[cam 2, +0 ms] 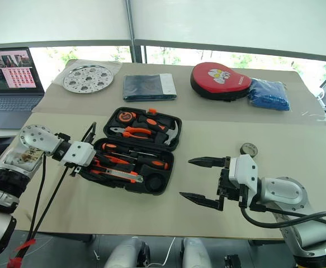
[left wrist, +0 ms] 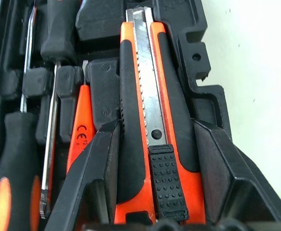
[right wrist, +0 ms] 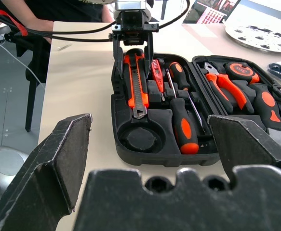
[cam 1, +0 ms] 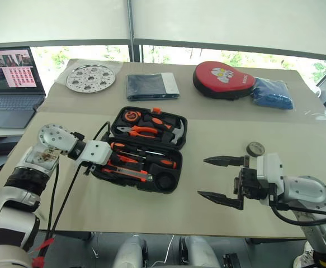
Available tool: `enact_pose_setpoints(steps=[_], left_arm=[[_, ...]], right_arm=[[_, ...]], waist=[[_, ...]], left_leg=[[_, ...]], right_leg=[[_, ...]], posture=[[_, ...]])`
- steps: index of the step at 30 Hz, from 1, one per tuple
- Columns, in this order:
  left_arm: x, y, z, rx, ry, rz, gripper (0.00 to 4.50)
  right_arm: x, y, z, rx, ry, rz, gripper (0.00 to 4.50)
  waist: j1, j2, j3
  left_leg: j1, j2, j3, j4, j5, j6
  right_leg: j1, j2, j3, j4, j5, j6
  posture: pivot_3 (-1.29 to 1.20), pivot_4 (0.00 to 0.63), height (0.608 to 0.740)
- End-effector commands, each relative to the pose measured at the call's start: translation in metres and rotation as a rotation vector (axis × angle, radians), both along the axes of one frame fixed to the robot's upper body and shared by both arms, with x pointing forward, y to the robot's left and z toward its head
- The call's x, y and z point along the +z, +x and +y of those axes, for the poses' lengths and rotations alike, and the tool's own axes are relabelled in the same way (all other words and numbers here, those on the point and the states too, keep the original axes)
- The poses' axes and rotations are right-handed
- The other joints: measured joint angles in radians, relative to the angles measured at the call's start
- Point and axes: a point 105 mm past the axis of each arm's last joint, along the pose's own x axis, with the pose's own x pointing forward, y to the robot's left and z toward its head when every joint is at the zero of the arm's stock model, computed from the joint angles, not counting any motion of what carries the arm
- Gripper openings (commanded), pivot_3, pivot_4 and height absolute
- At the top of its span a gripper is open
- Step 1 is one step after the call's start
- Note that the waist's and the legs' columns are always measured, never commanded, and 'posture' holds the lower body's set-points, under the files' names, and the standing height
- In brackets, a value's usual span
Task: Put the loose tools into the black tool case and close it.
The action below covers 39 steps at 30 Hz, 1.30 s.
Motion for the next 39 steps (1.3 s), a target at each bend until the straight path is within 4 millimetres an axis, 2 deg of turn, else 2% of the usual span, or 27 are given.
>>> enact_pose_setpoints(steps=[1,3,8,11,15,19,20,27,30,34,39], left_arm=[[0.014,0.001,-0.005,-0.005,-0.102,-0.034,3.23],[0.027,-0.002,-0.006,0.005,-0.157,-0.023,3.96],[0.05,-0.004,-0.008,0.048,-0.286,-0.005,3.96],[0.049,-0.003,-0.005,0.095,-0.37,-0.002,3.16],[0.021,-0.01,0.0,0.091,-0.344,-0.01,1.73],[0.005,-0.011,-0.002,0.099,-0.349,-0.019,0.21],[0.003,-0.008,-0.003,0.115,-0.357,-0.022,0.04],[-0.024,0.002,-0.006,0.19,-0.304,0.005,0.04],[-0.037,0.0,-0.005,0.228,-0.276,0.082,0.04],[-0.053,-0.004,-0.004,0.359,-0.243,0.274,0.04],[-0.071,-0.013,0.002,0.397,-0.12,0.339,0.04]], right_arm=[[0.006,0.0,-0.002,-0.003,0.012,-0.041,4.5],[0.006,0.001,-0.004,-0.009,0.026,-0.035,4.5],[0.002,0.006,-0.012,-0.055,0.092,0.006,4.5],[-0.002,0.01,-0.018,-0.088,0.109,0.015,4.5],[-0.007,0.013,-0.021,-0.126,0.12,0.015,4.5],[-0.011,0.013,-0.022,-0.14,0.124,0.012,4.5],[-0.011,0.013,-0.022,-0.143,0.124,0.011,4.5],[-0.012,0.009,-0.022,-0.142,0.131,0.016,4.5],[-0.013,0.007,-0.02,-0.134,0.134,0.024,4.5],[-0.012,0.005,-0.019,-0.13,0.139,0.028,4.5],[-0.011,0.004,-0.018,-0.129,0.145,0.027,4.5]], waist=[[0.0,0.0,0.0],[-0.001,0.0,0.0],[-0.001,0.0,0.0],[-0.001,0.0,0.0],[-0.001,0.0,0.0],[0.0,0.0,0.0],[0.002,0.0,0.0],[0.009,0.001,-0.001],[0.012,0.002,-0.001],[0.011,0.008,-0.005],[0.01,0.016,-0.012]], left_leg=[[0.0,0.0,0.0,0.001,0.0,0.0],[-0.001,0.001,0.0,0.001,0.0,0.0],[-0.002,0.001,-0.001,0.002,0.0,-0.001],[-0.002,0.001,-0.001,0.002,0.0,0.0],[-0.001,0.001,-0.001,0.002,0.001,-0.001],[-0.002,0.001,-0.001,0.002,0.001,-0.001],[-0.002,0.001,-0.001,0.003,0.001,-0.001],[0.001,0.0,-0.001,0.004,0.0,0.0],[0.013,0.0,-0.002,0.003,-0.005,0.008],[0.014,0.001,-0.002,0.003,-0.004,0.008],[0.015,0.001,-0.001,0.003,-0.004,0.008]], right_leg=[[0.0,0.0,0.0,0.0,0.0,0.0],[0.0,0.0,0.0,0.0,0.0,0.0],[-0.001,0.0,-0.001,0.001,0.0,0.0],[-0.001,0.0,0.0,0.001,0.0,0.0],[-0.001,0.0,0.0,0.001,0.0,0.0],[-0.001,0.001,0.0,0.001,0.0,0.0],[-0.001,0.001,0.0,0.001,0.0,0.0],[0.003,0.0,-0.001,0.001,0.001,0.001],[0.014,-0.001,-0.001,0.0,0.0,0.001],[0.016,-0.002,0.0,0.001,0.001,0.001],[0.016,-0.001,0.001,0.001,0.001,0.001]], posture=[[0.0,0.15,0.74],[0.0,0.15,0.74],[0.0,0.15,0.74],[0.0,0.15,0.74],[0.0,0.15,0.74],[0.0,0.15,0.74],[0.0,0.15,0.74],[0.0,0.15,0.74],[0.0,0.15,0.74],[0.0,0.15,0.74],[0.0,0.15,0.74]])
